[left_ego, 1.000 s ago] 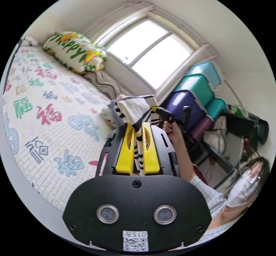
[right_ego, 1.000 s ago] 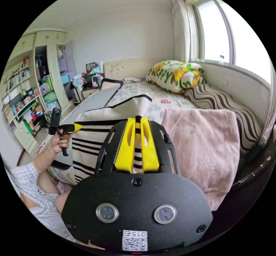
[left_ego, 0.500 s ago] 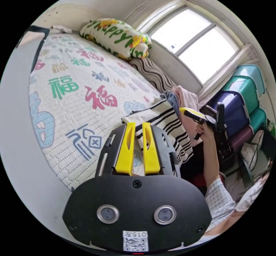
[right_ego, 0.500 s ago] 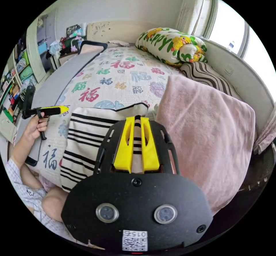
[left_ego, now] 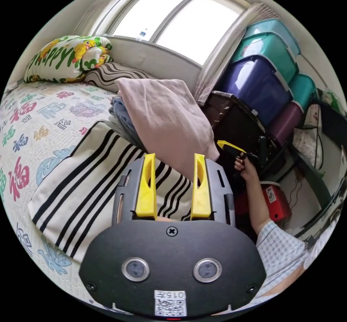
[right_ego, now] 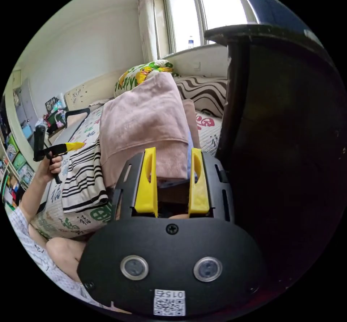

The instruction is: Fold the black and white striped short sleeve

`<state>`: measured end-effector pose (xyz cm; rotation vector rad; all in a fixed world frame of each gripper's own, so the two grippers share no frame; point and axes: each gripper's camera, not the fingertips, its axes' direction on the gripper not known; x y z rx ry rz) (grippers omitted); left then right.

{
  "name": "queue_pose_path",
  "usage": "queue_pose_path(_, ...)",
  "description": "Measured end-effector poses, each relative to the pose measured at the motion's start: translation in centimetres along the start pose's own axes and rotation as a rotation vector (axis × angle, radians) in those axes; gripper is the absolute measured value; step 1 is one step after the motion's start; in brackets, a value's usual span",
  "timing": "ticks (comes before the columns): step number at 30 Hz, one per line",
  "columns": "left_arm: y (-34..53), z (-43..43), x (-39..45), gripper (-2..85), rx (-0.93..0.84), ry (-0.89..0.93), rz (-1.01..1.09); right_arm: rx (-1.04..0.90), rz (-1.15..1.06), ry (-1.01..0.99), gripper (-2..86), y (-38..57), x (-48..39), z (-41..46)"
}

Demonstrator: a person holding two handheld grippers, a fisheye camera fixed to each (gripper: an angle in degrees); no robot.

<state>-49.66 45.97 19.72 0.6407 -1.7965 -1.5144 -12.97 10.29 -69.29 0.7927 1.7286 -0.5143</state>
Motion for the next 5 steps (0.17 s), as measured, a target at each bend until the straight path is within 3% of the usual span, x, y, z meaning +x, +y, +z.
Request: queue_pose_path(5, -1.5, 3.4, -2.2, 17.6, -0.019, -0.015, -0.147, -0.038, 0.014, -0.212, 10.5, 1.1, 3.3, 1.4)
